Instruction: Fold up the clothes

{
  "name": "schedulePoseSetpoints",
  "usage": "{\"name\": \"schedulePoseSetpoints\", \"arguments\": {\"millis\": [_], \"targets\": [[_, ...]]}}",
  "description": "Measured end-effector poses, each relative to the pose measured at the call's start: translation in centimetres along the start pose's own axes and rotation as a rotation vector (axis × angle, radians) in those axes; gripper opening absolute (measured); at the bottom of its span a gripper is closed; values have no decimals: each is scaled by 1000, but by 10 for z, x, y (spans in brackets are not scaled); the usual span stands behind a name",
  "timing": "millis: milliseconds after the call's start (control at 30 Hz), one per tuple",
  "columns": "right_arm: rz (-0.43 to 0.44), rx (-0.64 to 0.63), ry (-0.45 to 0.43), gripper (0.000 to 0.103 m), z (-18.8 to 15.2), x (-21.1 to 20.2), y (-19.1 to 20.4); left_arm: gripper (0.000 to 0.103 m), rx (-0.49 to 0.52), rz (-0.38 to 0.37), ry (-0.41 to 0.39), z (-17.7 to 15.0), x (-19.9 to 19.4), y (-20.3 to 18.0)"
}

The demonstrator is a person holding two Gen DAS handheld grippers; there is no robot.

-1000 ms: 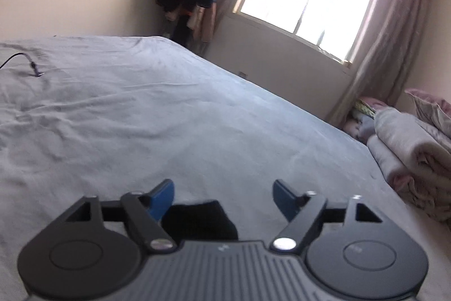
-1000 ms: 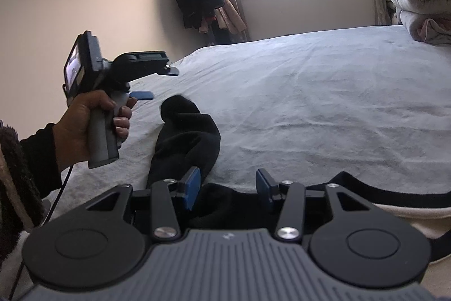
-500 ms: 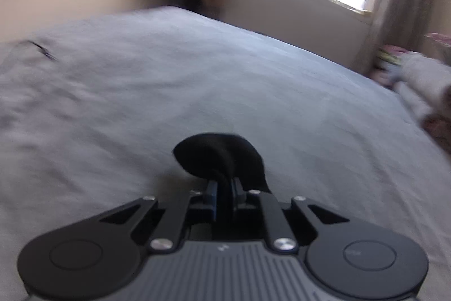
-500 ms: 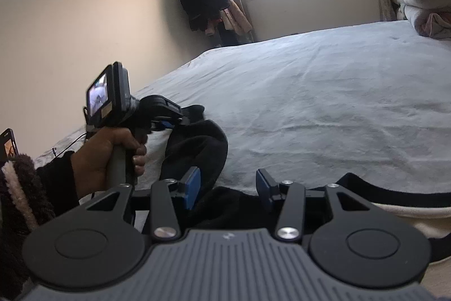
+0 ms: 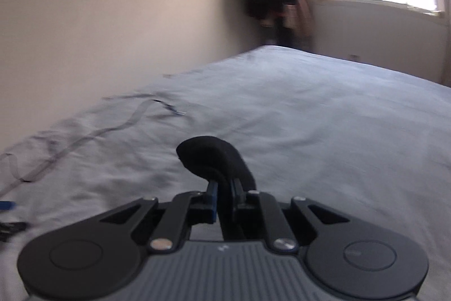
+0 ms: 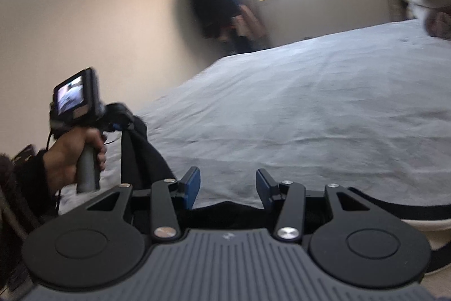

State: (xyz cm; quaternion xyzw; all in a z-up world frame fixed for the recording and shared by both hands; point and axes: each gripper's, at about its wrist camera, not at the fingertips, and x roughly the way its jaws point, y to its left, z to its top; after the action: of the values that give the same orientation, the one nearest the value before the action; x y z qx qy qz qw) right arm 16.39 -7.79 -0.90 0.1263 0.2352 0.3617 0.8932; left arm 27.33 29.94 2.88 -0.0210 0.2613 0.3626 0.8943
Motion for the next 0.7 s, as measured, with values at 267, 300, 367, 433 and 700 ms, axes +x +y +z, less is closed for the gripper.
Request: {"name": "schedulePoseSetpoints", "arguments": {"millis": [267, 300, 367, 433, 700], "targets": [[80, -97, 217, 48, -17, 30, 22, 32, 0, 202, 175, 1, 24, 16], [75, -105, 222, 48, -18, 32, 23, 42, -10, 211, 168, 3, 24, 19], [72, -98, 217, 48, -17, 30, 21, 44, -21, 206, 169, 3, 23, 23], [64, -81, 203, 48, -16, 26, 17, 44, -39, 164, 201, 6, 26, 27], [39, -56, 200, 48, -18, 30, 11, 37, -72, -3, 269, 15, 42, 26]]}}
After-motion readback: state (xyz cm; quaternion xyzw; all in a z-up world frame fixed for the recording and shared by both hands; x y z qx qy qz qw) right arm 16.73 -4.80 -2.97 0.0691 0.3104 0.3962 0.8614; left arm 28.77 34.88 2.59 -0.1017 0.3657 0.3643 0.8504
